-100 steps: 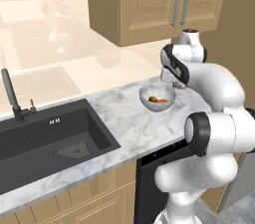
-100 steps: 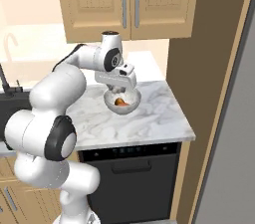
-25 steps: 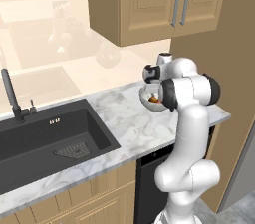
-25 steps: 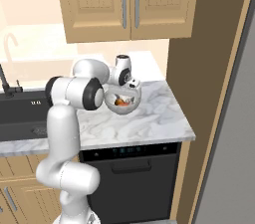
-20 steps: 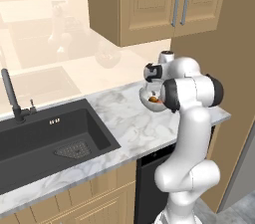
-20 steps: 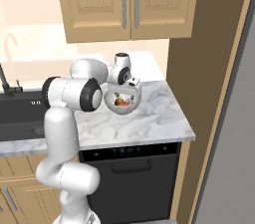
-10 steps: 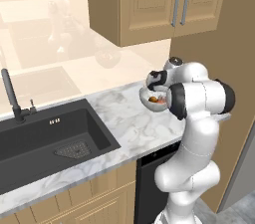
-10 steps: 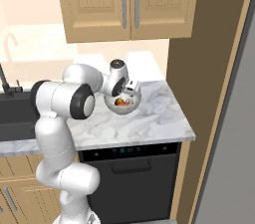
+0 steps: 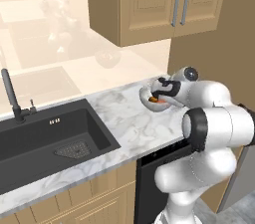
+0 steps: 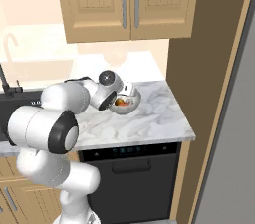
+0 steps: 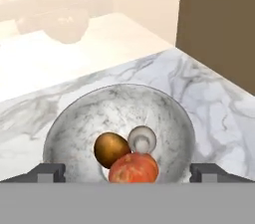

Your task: Take the mango, mushroom, and squash from the freezer and place them in the bowl on the counter.

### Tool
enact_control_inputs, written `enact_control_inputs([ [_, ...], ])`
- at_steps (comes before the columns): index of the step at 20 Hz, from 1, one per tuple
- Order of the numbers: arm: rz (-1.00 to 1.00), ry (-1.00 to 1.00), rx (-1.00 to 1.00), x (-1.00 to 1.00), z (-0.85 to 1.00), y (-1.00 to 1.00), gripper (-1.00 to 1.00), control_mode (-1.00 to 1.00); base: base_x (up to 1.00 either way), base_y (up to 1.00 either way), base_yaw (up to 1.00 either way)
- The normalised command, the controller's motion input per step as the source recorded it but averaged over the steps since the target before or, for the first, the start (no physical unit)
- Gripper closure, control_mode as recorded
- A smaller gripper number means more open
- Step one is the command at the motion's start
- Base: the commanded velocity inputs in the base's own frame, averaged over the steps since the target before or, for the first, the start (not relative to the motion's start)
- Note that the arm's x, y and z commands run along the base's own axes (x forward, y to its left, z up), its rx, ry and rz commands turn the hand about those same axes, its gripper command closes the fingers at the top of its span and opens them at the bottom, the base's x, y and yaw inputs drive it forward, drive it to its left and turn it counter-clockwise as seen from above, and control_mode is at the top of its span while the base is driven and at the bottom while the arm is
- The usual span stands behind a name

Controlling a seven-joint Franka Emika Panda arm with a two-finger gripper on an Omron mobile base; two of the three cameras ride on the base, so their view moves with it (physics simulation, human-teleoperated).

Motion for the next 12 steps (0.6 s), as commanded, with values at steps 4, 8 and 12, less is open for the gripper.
enact_control_inputs([
  [4, 0.0, -0.09, 0.0, -0.72, 0.56, 0.0, -1.0, -1.0, 0.0, 0.0, 0.0],
  [8, 0.0, 0.0, 0.06, -0.75, 0.34, 0.0, -1.0, -1.0, 0.0, 0.0, 0.0],
  [12, 0.0, 0.0, 0.03, -0.79, 0.68, 0.0, -1.0, -1.0, 0.0, 0.0, 0.0],
])
